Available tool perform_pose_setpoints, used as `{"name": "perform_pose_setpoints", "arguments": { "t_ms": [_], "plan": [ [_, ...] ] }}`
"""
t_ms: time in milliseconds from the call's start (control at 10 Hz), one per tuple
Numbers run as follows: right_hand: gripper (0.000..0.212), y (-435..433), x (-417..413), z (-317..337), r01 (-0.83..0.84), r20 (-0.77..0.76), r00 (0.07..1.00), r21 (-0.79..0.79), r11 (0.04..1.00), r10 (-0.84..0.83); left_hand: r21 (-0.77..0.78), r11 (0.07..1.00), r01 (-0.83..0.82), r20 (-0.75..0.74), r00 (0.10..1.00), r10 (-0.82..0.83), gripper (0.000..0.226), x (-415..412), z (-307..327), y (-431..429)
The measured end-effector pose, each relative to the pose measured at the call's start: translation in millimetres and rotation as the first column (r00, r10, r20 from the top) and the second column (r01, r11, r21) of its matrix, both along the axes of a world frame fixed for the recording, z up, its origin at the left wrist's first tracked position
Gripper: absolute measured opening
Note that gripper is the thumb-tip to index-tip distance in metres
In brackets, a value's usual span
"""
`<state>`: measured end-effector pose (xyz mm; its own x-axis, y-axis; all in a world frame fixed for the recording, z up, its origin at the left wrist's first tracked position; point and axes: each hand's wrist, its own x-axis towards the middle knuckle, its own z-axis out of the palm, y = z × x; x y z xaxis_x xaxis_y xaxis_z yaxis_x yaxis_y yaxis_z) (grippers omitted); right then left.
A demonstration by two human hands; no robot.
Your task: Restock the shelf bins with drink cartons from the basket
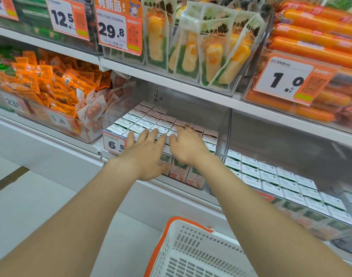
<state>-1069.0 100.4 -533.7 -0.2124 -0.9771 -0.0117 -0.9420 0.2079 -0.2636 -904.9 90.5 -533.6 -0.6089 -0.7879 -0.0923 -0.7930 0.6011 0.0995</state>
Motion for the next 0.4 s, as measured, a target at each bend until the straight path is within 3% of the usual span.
{"name": "perform_pose_setpoints", "arguments": {
  "t_ms": [100,200,300,400],
  "plan": [
    [0.059,23,12,-6,0.01,-0.032,0.999,0.005,1.0,-0.009,-0.05,0.998,0.042,-0.035,0.998,-0.043,0.08,1,3,3],
    [0.045,46,14,-3,-0.083,-0.065,0.995,-0.076,0.994,0.078,-0.09,0.992,0.093,-0.068,0.993,-0.099,0.055,-3,8,10],
    [0.024,73,12,16,-0.121,0.023,0.992,-0.128,0.984,0.125,-0.138,0.984,0.111,-0.149,0.98,-0.132,0.029,-9,16,17],
    [0.029,102,0,30,-0.045,0.108,0.991,-0.291,0.956,0.08,-0.081,0.992,0.094,-0.304,0.946,-0.115,0.013,-26,28,36]
  ]
}}
